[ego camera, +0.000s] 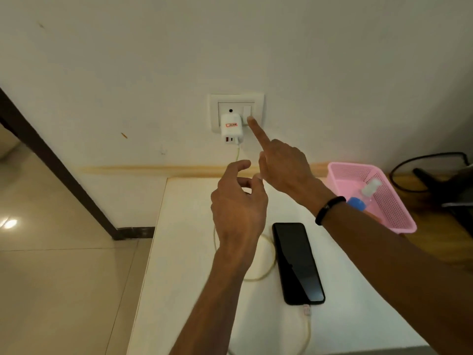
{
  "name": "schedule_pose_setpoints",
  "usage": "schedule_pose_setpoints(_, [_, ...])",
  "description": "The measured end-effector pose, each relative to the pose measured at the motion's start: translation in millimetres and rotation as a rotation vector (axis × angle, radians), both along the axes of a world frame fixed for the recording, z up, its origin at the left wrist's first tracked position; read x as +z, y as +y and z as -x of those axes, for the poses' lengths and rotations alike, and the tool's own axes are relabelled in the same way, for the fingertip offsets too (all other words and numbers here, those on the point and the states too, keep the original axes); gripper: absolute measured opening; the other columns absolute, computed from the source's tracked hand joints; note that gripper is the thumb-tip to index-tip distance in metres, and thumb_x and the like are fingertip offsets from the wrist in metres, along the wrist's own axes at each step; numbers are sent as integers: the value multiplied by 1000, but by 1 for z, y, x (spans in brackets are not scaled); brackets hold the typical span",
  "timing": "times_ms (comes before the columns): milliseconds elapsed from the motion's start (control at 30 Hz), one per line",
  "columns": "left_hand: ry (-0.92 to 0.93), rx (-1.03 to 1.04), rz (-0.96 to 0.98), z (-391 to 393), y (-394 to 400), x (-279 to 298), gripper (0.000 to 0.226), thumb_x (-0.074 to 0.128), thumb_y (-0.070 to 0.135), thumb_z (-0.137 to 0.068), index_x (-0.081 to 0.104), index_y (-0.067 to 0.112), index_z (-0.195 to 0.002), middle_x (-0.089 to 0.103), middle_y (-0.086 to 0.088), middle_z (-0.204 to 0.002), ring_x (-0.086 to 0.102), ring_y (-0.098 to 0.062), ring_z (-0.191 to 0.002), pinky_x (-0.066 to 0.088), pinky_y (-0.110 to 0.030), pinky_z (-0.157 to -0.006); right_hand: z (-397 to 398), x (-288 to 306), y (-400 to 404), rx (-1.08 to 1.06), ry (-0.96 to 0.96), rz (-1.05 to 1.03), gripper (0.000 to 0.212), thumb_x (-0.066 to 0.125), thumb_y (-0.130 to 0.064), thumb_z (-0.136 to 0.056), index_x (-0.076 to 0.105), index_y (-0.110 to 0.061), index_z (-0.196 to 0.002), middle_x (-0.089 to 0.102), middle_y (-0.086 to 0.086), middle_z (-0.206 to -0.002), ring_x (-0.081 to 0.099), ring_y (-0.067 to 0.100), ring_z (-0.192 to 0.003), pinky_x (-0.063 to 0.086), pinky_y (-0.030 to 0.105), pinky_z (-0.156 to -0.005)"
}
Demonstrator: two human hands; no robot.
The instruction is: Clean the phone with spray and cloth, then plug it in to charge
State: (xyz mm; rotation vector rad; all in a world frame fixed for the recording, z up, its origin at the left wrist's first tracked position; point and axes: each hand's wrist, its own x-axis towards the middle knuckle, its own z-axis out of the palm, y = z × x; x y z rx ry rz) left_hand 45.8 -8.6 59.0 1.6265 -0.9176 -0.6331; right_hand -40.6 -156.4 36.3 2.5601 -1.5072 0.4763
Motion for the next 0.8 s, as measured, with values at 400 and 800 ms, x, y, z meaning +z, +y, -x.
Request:
schedule_pose_setpoints(400, [24,-12,-9,-6,1,1,29,65,34,-99,64,32,-128,68,19,-87,68,-3,-75,52,-22,-78,-8,-20,-11,-111,147,-54,130,75,-20,-82,-31,-52,-148,54,5,-59,53,19,-41,56,34,-51])
schedule_pose_setpoints(800, [-21,-72,-74,-3,3,1,27,66,39,-97,67,30,-122,74,11,-94,71,-15,-92,57,-39,-90,4,-15,-8,-83,67,-135,118,69,-24,-87,-27,-58,-147,53,3,-59,55,20,-44,51,31,-49])
